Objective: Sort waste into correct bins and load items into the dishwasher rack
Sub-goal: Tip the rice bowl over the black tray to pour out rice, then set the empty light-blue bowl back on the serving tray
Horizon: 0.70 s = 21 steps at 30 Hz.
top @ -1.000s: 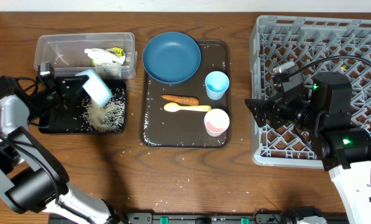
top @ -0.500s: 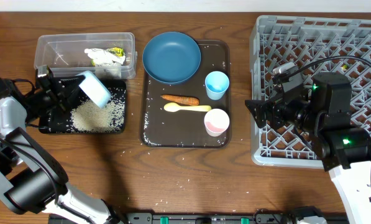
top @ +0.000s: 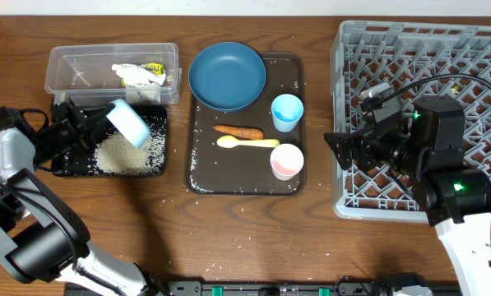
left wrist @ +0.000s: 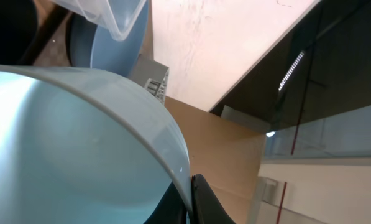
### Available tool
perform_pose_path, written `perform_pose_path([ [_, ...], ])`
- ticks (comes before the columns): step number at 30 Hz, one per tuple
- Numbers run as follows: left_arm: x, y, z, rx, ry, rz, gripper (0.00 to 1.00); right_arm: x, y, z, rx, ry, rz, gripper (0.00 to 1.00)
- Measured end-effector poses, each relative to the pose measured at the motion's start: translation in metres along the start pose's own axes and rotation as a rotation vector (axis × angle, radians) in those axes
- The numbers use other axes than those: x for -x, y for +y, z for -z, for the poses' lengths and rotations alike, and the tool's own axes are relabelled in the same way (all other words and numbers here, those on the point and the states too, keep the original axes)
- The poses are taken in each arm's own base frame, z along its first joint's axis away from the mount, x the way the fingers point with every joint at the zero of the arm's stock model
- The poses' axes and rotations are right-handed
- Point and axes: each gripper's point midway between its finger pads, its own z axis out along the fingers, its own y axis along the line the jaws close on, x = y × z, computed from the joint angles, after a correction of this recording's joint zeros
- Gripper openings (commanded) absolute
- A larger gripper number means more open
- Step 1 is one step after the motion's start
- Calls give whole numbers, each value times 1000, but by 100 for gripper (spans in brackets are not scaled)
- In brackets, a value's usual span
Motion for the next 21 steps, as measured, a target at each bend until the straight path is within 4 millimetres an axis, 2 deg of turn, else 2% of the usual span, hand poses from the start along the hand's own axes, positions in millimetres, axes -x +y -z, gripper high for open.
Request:
perform_pose_path([
  [10,-1,1,0,6,0,8,6,-1,0,0,0,3,-1,95],
  [15,0,13,-2,70,-15,13,6,-1,0,0,0,2,-1,95],
  [18,-4,19,-12,119,1,-5,6,0,0,0,0,1,-1,95],
  [21,-15,24,-32,195,37,-69,5,0,0,0,-1,-2,1,95],
])
